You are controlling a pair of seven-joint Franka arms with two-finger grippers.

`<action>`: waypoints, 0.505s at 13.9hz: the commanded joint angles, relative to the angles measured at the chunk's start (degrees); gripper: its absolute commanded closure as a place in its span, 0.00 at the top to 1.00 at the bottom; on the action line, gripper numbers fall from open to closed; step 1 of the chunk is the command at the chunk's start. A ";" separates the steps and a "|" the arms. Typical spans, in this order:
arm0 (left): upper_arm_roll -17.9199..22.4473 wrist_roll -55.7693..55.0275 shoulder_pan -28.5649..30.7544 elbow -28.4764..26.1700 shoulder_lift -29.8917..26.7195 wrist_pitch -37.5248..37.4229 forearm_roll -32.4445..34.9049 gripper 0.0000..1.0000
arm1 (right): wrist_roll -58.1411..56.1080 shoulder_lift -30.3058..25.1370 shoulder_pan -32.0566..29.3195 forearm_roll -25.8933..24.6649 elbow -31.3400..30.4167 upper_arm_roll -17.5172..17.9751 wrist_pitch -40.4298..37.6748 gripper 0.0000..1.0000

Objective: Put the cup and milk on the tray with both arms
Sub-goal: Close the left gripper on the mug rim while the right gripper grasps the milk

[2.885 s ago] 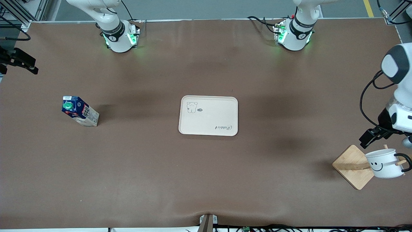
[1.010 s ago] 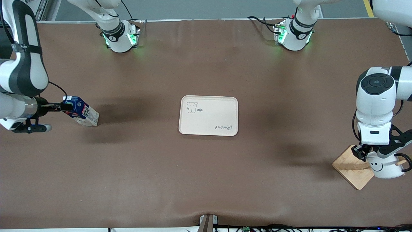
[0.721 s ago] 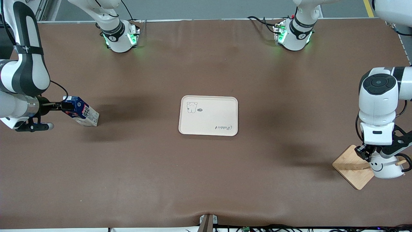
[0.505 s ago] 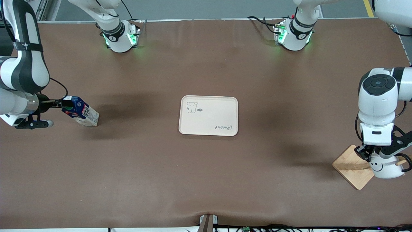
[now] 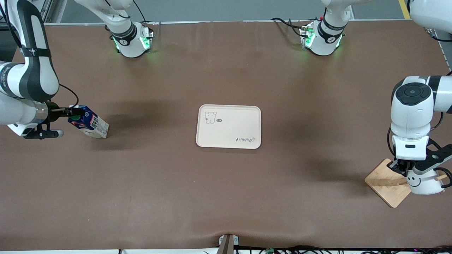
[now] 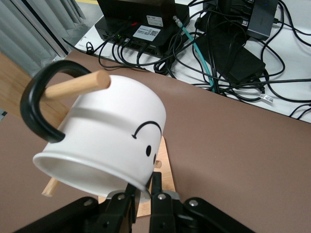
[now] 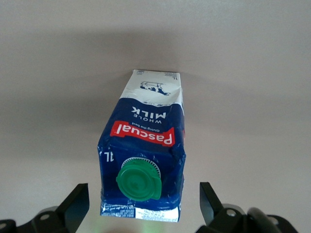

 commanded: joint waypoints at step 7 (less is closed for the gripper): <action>-1.67 3.67 -2.18 4.28 0.51 0.16 0.85 0.00 | -0.64 -1.87 -1.26 1.27 -6.06 0.74 5.04 1.00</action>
